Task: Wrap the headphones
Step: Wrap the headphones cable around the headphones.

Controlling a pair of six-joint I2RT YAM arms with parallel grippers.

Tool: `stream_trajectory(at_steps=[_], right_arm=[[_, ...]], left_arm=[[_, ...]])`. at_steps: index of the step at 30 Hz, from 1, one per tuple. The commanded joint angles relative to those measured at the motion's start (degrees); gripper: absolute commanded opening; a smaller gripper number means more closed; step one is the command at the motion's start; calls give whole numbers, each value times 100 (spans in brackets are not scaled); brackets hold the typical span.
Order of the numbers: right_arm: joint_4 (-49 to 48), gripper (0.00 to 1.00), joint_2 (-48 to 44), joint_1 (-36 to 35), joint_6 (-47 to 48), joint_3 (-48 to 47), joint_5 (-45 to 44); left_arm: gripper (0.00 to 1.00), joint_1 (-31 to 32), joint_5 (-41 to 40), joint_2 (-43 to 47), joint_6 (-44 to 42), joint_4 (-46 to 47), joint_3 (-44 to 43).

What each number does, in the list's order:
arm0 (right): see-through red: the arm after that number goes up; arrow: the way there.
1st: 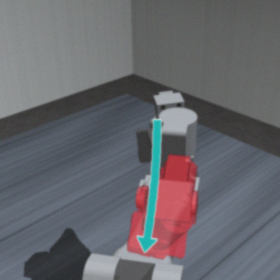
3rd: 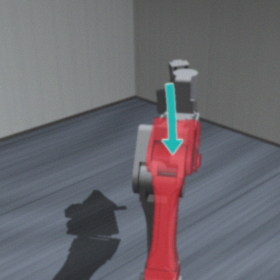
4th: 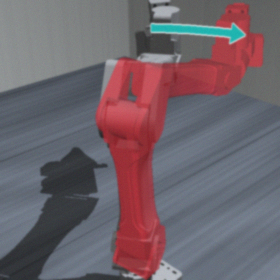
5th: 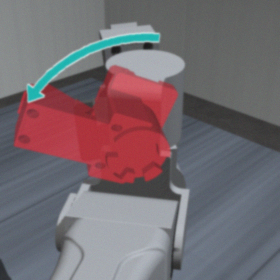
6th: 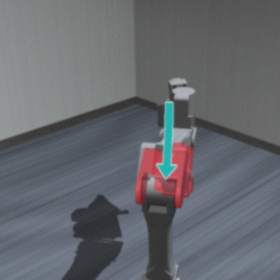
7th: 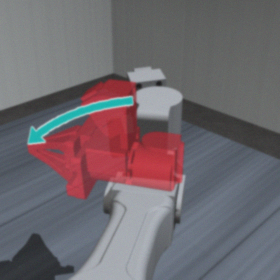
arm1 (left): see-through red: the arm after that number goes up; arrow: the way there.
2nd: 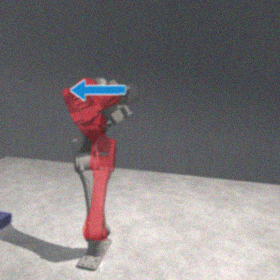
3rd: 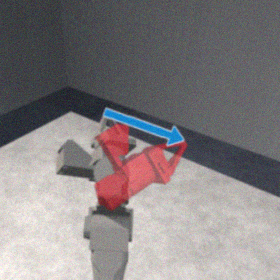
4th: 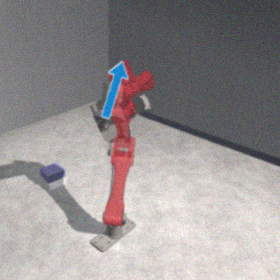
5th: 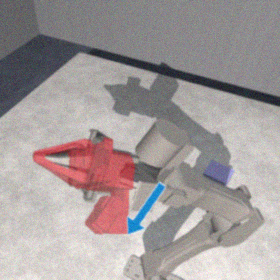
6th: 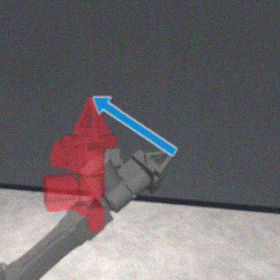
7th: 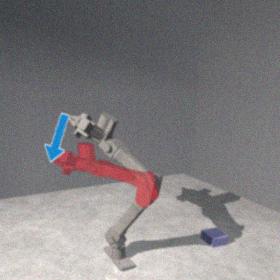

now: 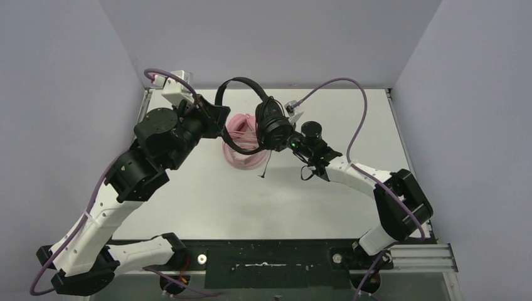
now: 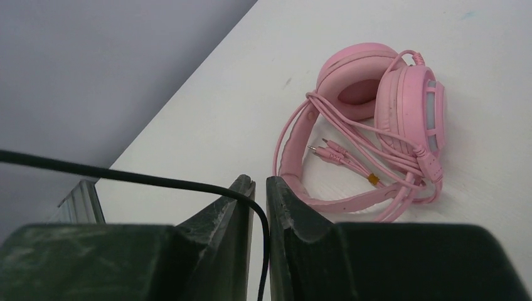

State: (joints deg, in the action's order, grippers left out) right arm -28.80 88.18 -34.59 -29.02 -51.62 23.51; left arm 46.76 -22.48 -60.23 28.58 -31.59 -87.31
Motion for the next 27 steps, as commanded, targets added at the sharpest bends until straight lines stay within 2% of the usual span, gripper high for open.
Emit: stream_trajectory(at_steps=[1, 8, 12, 15, 17, 21, 27], right_arm=[[-1003, 14, 171, 5, -268, -24, 23], [-1406, 13, 505, -170, -490, 269, -76], [-1365, 10, 490, -382, -437, 427, -67], [-1203, 3, 322, -581, -422, 570, -67], [-815, 0, 94, -750, -324, 627, -78], [353, 0, -695, -1236, 167, 740, -222], [2405, 0, -2161, -2094, 1167, 836, -1024]], left_arm=[[0, -14, -53, -60, 250, 685, -461], [0, -254, -196, -425, -122, 584, -1073], [0, -1018, 255, -805, 14, 310, -1425], [0, -1437, 480, -1004, 30, 400, -1423], [0, -1678, 471, -1153, -34, 411, -1443], [0, -2097, 356, -1355, -216, 551, -1360], [0, -2674, 277, -1518, -460, 753, -987]])
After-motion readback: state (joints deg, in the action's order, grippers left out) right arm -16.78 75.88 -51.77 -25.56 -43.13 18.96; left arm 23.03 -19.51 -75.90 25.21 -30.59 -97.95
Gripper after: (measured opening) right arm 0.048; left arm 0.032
